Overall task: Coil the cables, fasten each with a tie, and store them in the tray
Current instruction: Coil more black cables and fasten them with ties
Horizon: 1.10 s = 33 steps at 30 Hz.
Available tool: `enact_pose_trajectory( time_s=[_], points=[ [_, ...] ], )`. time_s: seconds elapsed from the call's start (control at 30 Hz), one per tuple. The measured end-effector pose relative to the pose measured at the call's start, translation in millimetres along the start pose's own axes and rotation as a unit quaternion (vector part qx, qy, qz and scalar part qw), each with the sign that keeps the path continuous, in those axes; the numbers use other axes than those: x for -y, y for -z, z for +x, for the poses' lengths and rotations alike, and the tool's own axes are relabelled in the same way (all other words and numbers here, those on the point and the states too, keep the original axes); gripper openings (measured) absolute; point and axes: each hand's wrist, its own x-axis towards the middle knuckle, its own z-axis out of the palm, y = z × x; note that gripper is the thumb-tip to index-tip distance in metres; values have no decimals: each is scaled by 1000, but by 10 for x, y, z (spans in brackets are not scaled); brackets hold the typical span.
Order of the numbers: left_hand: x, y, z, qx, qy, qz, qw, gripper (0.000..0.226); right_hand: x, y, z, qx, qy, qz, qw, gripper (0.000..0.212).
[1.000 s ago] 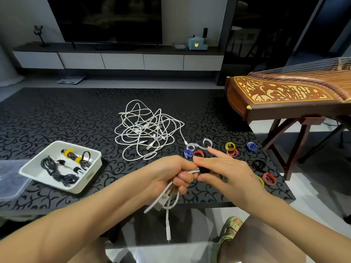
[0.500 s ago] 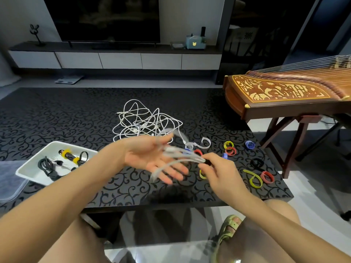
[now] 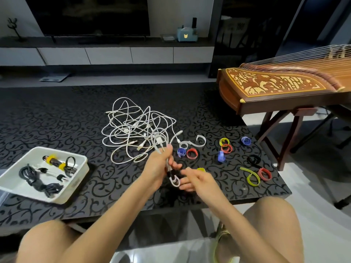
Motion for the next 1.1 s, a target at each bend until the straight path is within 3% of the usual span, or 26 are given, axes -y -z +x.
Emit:
enact_pose_trajectory(
  time_s=[0.03, 0.1, 0.13, 0.23, 0.37, 0.47, 0.57, 0.7, 0.83, 0.93, 0.97, 1.03, 1.1],
  points=[
    [-2, 26, 41, -21, -8, 0, 1000, 38, -76, 118, 47, -53, 30, -100, 993, 22],
    [-37, 103, 79, -36, -7, 6, 999, 33, -231, 335, 108, -150, 75, -304, 938, 19],
    [-49, 136, 100, -31, 0, 4, 1000, 29, -289, 421, 140, -181, 74, -334, 922, 18],
    [-51, 170, 129, -5, 32, -18, 999, 19, -385, 588, 256, -261, 56, -292, 918, 17],
    [-42, 125, 233, -2, 68, -54, 996, 23, -371, 966, 498, -405, 49, -302, 862, 23],
    [-55, 6, 347, -10, 71, -60, 996, 32, -367, 1354, 733, -391, -36, -406, 825, 28],
    [-59, -110, 436, -12, 66, -49, 997, 36, -378, 1594, 874, -291, -155, -531, 780, 31],
    [-55, -252, 443, 10, 52, -4, 999, 31, -401, 1730, 1054, -218, -121, -552, 795, 6],
    [-57, -310, 361, 26, 14, 43, 999, 39, -325, 1709, 1085, -277, -73, -440, 851, 23],
    [-73, -300, 292, 34, -15, 89, 995, 44, -127, 1512, 917, -319, -28, -195, 927, 28],
    [-73, -295, 270, 33, -32, 111, 993, 40, -26, 1410, 820, -298, -24, -65, 952, 28],
    [-76, -278, 210, 42, -73, 156, 984, 31, 182, 1165, 585, -179, -24, 145, 973, 29],
    [-87, -266, 134, 67, -96, 184, 976, 24, 341, 928, 362, -45, -37, 233, 971, 33]
  ],
)
